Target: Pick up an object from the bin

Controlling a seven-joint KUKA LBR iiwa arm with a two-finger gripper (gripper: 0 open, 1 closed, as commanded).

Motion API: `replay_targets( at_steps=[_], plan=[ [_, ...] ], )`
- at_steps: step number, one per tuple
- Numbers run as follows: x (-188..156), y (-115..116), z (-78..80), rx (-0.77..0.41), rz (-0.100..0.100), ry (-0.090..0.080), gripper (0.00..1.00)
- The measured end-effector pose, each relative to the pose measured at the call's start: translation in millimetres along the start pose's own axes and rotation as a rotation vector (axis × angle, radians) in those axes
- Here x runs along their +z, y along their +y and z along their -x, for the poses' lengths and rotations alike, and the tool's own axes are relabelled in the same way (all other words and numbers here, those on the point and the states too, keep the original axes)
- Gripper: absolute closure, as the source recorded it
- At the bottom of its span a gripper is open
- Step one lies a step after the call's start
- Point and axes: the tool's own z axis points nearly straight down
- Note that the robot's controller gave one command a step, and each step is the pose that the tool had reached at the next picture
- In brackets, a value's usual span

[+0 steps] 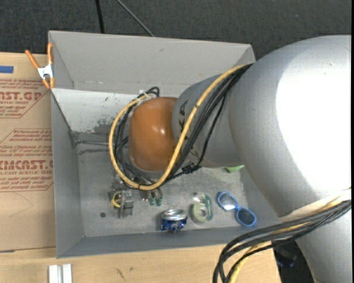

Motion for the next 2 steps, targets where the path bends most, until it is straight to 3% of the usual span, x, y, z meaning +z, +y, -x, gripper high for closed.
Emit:
replay_targets(
  at_steps=[1,2],
  plan=[
    [-118.3,15.5,3.5,0.041,0.002,-0.009,1.0],
    [-207.1,8.1,10.0,0.025,0.0,-0.011,1.0]
  ],
)
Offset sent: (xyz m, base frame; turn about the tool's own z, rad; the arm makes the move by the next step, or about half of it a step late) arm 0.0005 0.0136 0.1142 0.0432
